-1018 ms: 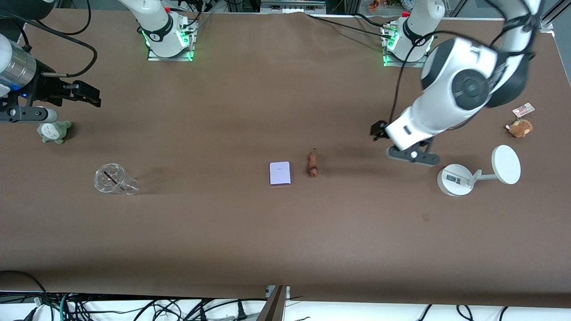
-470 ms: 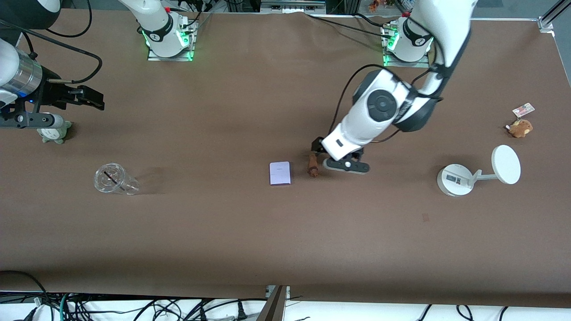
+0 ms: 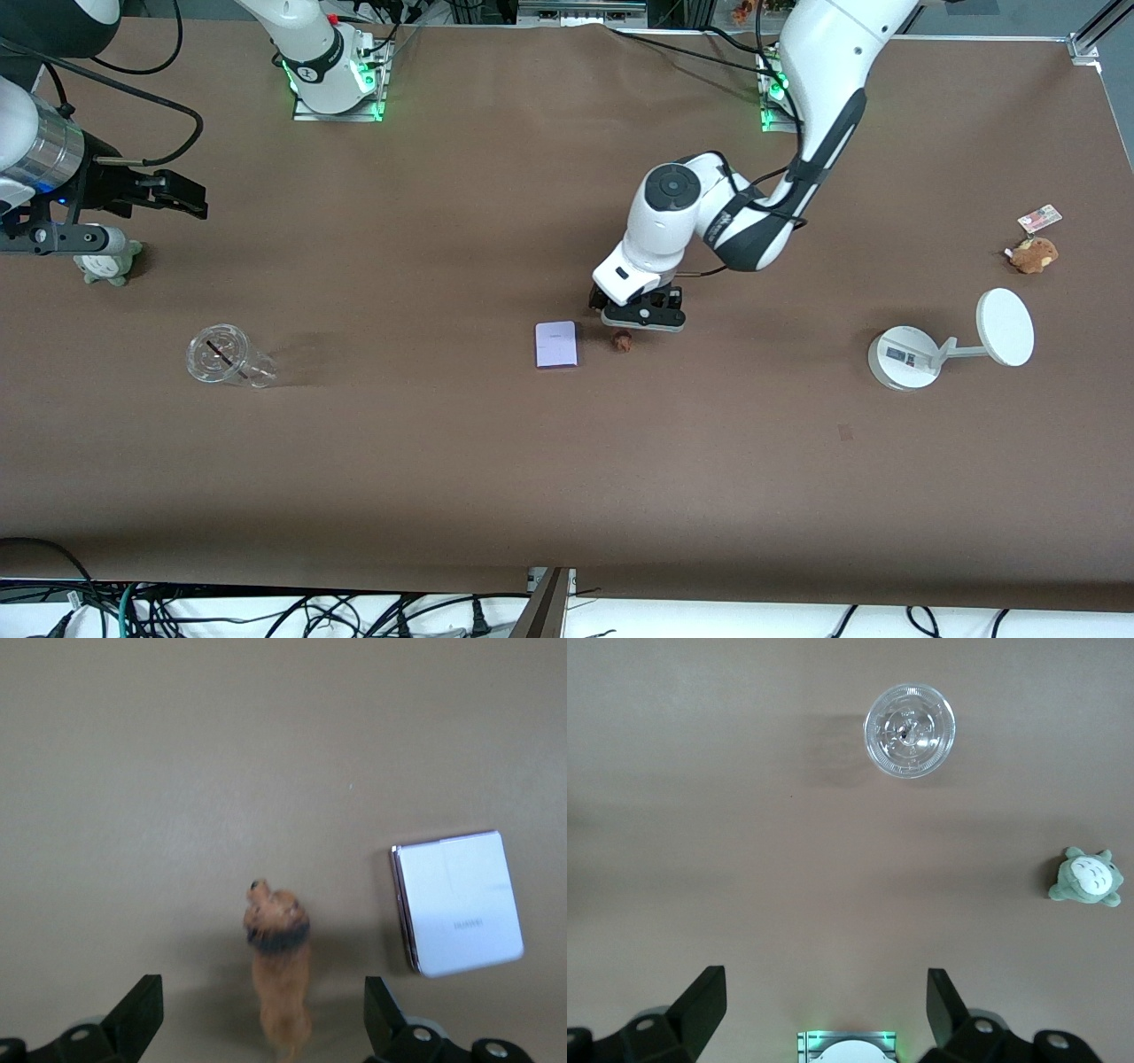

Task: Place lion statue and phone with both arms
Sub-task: 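Grasp the lion figurine with the left gripper and lift it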

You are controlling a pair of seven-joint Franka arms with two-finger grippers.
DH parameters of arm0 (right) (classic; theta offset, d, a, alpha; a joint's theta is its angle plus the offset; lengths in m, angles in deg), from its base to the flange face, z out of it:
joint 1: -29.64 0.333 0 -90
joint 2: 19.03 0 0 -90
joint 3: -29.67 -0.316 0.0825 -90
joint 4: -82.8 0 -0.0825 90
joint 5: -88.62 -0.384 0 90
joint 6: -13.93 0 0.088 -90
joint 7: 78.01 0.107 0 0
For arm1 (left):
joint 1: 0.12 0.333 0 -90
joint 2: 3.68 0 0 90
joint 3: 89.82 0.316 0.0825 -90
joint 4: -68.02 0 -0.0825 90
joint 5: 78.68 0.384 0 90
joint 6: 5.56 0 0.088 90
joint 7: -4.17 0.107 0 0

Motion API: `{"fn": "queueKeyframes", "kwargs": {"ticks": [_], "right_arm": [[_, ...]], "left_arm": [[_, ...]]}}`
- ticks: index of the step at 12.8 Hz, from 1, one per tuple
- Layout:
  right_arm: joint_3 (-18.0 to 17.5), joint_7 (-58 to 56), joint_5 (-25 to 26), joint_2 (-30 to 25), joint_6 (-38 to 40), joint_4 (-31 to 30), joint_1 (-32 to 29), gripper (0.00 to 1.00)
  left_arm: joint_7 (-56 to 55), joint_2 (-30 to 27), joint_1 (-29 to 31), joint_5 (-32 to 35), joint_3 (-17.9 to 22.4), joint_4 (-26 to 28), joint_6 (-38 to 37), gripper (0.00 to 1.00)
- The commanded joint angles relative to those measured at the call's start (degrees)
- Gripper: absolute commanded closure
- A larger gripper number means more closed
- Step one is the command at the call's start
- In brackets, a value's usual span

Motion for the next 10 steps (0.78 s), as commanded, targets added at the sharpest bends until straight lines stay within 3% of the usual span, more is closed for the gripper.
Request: {"fn": "queueKeyframes", "kwargs": {"ticks": [1, 4, 5, 8, 9, 10], "right_arm": [[-0.21, -0.18, 0.54, 0.32, 1.04, 1.35, 0.01, 0.0], [-0.21, -0.35, 0.54, 0.49, 1.04, 1.35, 0.01, 0.0], [-0.21, -0.36, 0.54, 0.49, 1.04, 1.35, 0.01, 0.0], [-0.21, -0.18, 0.54, 0.58, 0.95, 1.35, 0.1, 0.0], [-0.21, -0.09, 0.46, 0.58, 0.95, 1.35, 0.1, 0.0], [-0.21, 0.43, 0.37, 0.58, 0.95, 1.35, 0.19, 0.0]], "left_arm": [[-2.89, 3.24, -0.01, 4.38, 0.62, -0.67, 4.17, 0.0], [-3.07, 5.71, -0.18, 6.4, 1.15, -0.93, 6.03, 0.0], [-3.07, 5.63, -0.18, 6.41, 1.15, -1.2, 6.03, 0.06], [-2.98, 5.28, -0.45, 6.49, 1.15, -1.2, 6.03, 0.66], [-2.98, 5.28, -0.45, 6.5, 1.15, -1.29, 6.03, 0.73], [-3.07, 5.1, -0.45, 6.5, 1.06, -1.46, 6.03, 0.88]]}}
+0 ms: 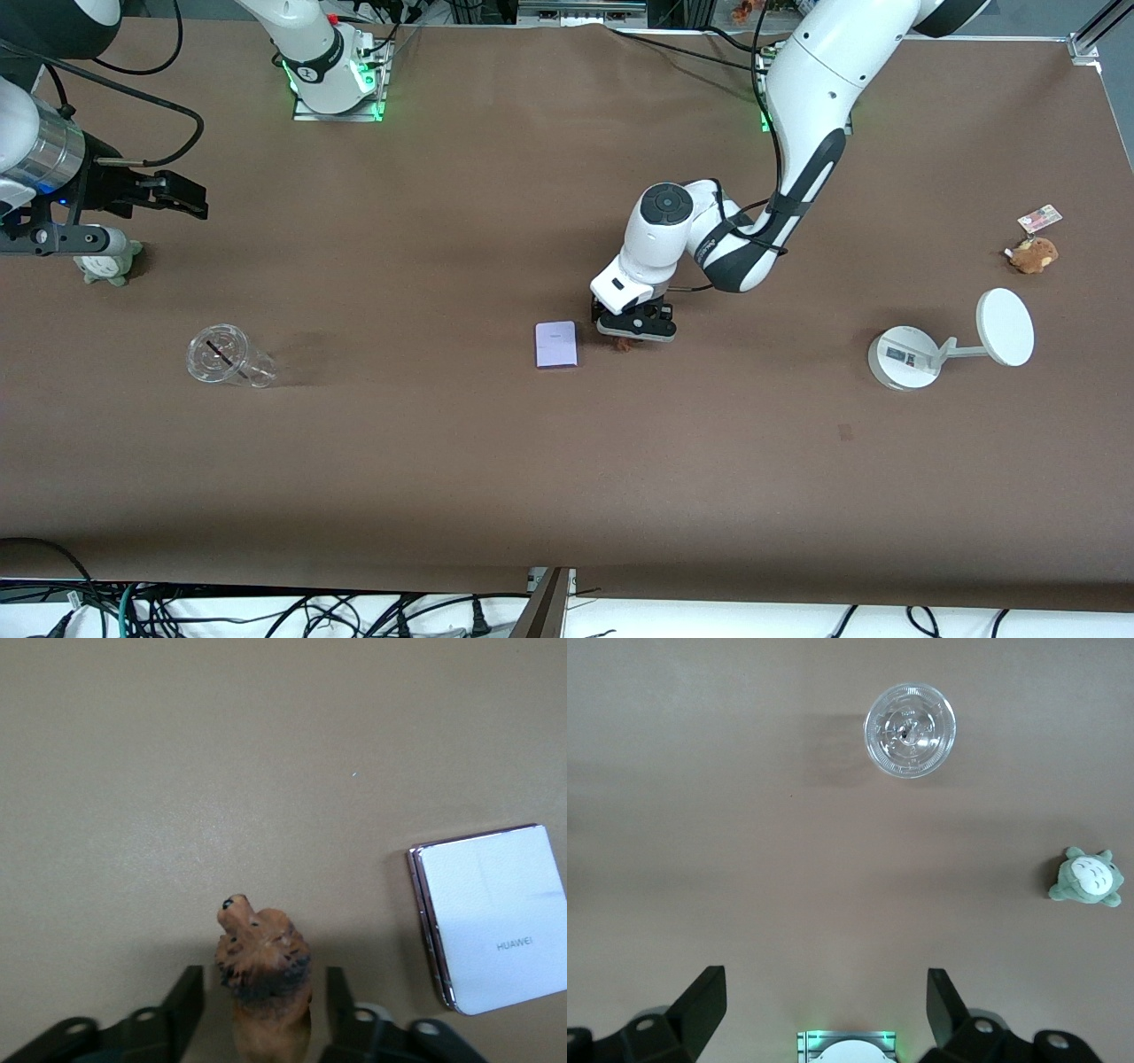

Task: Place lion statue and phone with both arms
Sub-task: 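Grasp the lion figurine with the left gripper and lift it, then carry the lion toward the white lamp while the right gripper reaches the phone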

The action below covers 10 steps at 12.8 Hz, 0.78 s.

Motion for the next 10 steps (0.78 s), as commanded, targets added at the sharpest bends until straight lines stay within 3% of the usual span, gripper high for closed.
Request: {"fn": "queueKeyframes", "kwargs": {"ticks": [1, 3, 6, 8, 10], "right_arm": [[-0.21, 0.73, 0.2, 0.38, 1.04, 1.43, 0.28, 0.0], [-0.39, 0.74, 0.02, 0.2, 1.21, 1.78, 0.54, 0.0], [-0.39, 1.96, 0.1, 0.03, 1.13, 1.87, 5.18, 0.0], [-0.39, 9.4, 0.02, 0.38, 0.43, 1.87, 8.79, 0.0], [-0.39, 13.9, -0.16, 2.3, -1.32, 2.57, 13.0, 0.0]], "left_arm": [[-1.16, -0.87, 0.04, 2.22, 0.08, -0.65, 0.04, 0.94], [-0.64, -4.45, 0.83, 2.22, -0.01, 0.31, -0.48, 1.0], [-0.64, -11.14, 5.39, 2.13, -0.89, 3.91, -0.84, 1.0], [-0.29, -14.13, 8.12, 1.52, -1.24, 4.89, -1.97, 1.0], [0.59, -14.5, 11.27, 1.08, -4.03, 4.01, -5.48, 1.0]]}}
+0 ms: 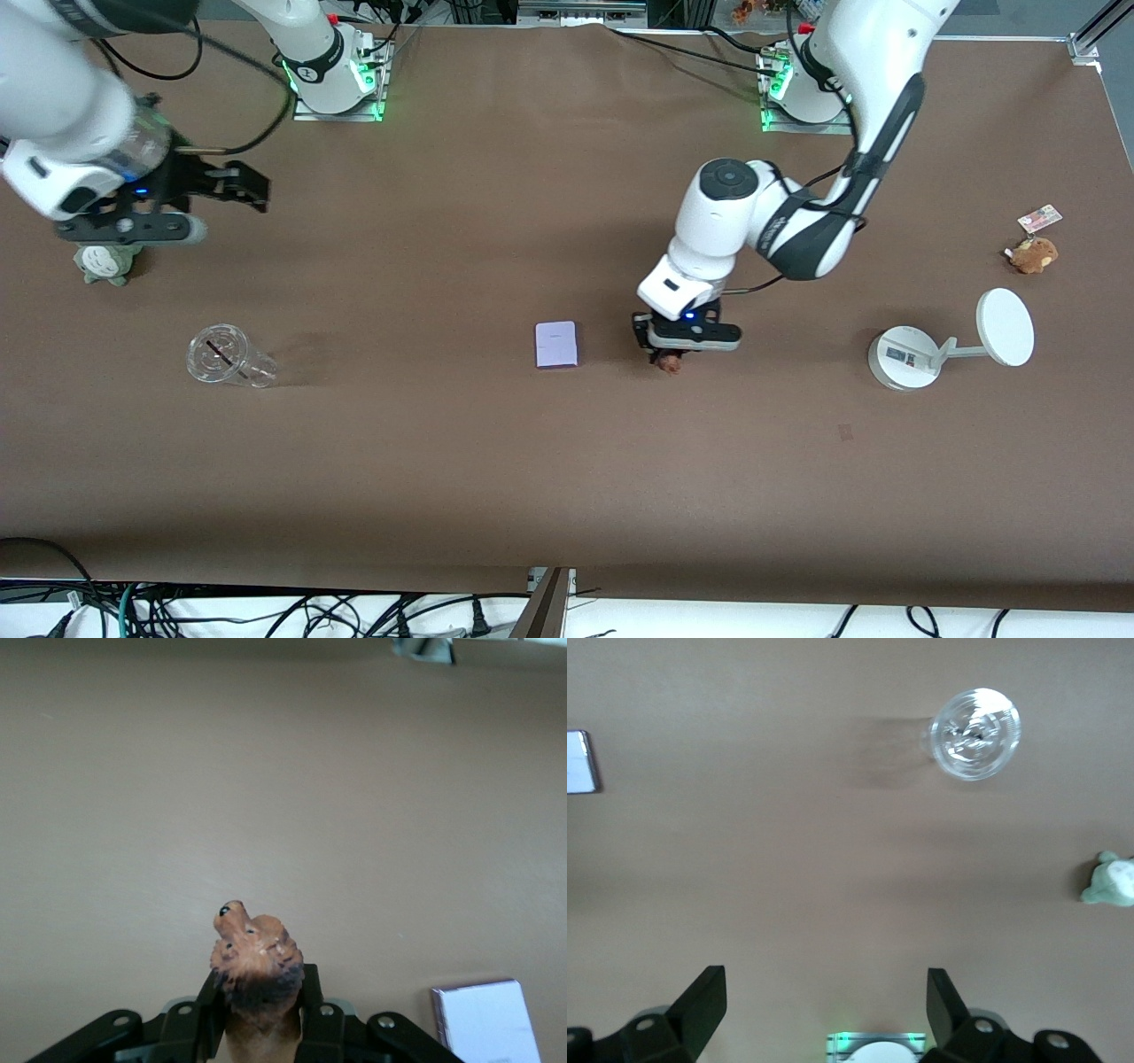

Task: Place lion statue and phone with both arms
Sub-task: 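Carry the lion toward the white lamp while the right gripper reaches the phone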

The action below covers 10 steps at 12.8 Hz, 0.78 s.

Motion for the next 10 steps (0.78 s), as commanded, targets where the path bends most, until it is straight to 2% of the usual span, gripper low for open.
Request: {"fn": "queueKeyframes", "kwargs": {"ticks": [1, 4, 6, 8, 10], "right_arm": [[0.2, 5.75, -0.09, 3.39, -1.23, 2.62, 4.97, 0.0], [0.29, 12.51, -1.14, 10.5, -4.48, 8.4, 10.77, 0.0], [0.29, 17.62, -1.75, 16.21, -6.07, 13.5, 13.68, 0.0], [0.2, 20.87, -2.29, 21.14, -8.08, 16.41, 15.7, 0.0], [0.2, 23.69, -2.46, 24.66, -13.78, 16.6, 17.64, 0.0]], "left_arm": [[0.39, -2.12, 5.1, 0.96, -5.09, 1.57, -4.18, 1.0], [3.62, -0.81, 6.26, 0.18, -7.75, -2.89, -14.52, 1.0], [14.74, -0.19, 6.78, -5.25, -7.75, -6.85, -21.3, 1.0], [27.31, -1.06, 12.37, -12.8, -8.01, -9.14, -26.05, 1.0], [38.66, -2.82, 18.18, -19.58, -8.28, -9.94, -29.32, 1.0]]}}
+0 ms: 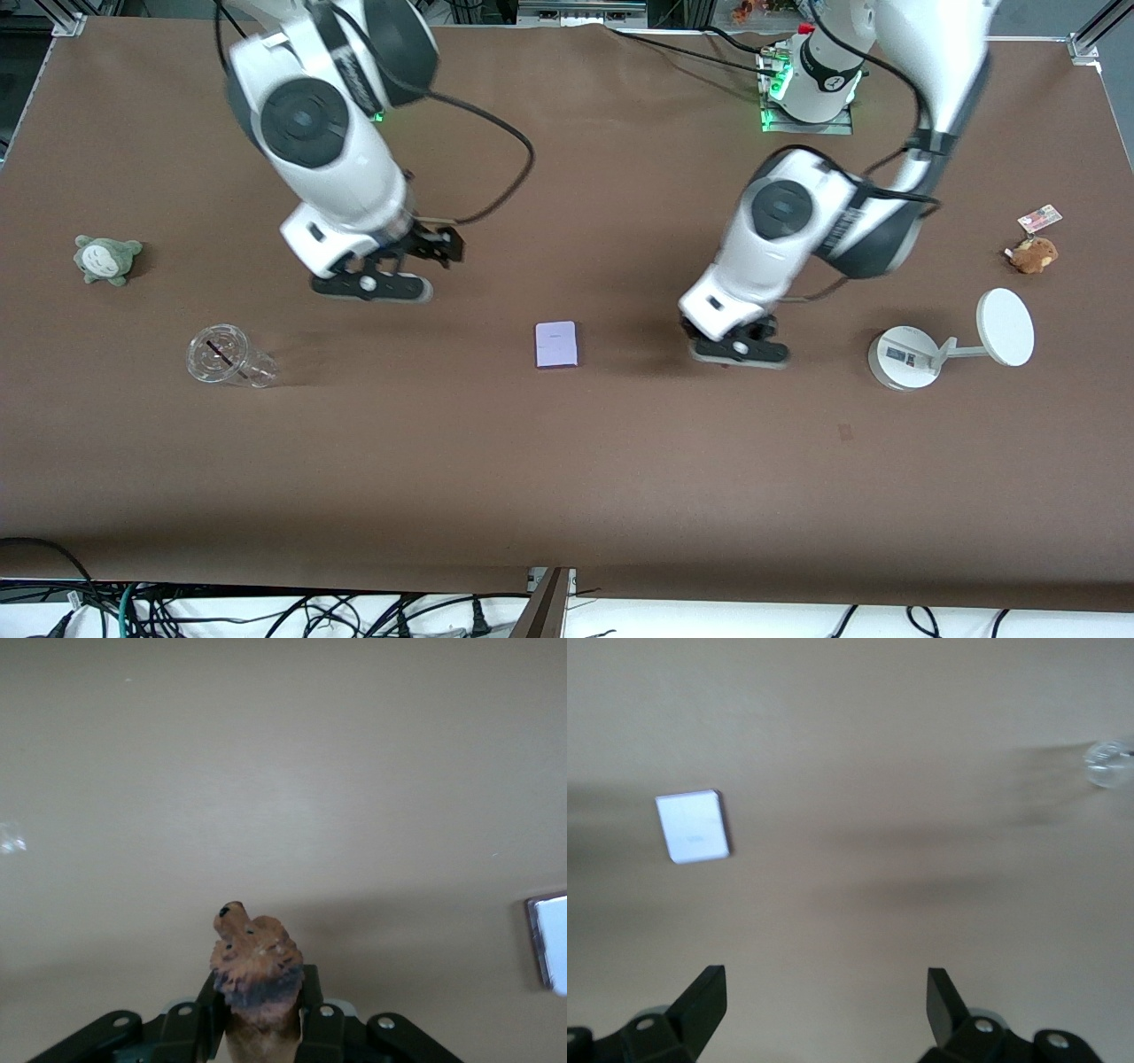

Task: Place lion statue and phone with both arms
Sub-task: 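Carry the lion toward the white lamp while the right gripper reaches the phone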

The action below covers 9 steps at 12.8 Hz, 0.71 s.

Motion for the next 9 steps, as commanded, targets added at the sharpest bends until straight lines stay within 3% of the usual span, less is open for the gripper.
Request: {"fn": "queueKeyframes", "kwargs": {"ticks": [1, 5, 9], "right_arm": [[0.54, 2.86, -0.94, 5.91, -4.48, 3.6, 2.21, 0.0], [0.45, 5.84, -0.94, 12.58, -13.88, 3.86, 4.15, 0.0], [0.63, 9.27, -0.5, 21.01, -21.28, 7.09, 7.22, 0.0]], "left_arm": [[13.82, -2.02, 8.62, -6.42, -1.44, -0.91, -4.7, 1.0], [20.36, 0.24, 16.45, -6.43, -1.17, 1.02, -6.29, 1.0], [20.36, 4.99, 18.56, -5.55, 0.14, 1.82, -4.37, 1.0]]}}
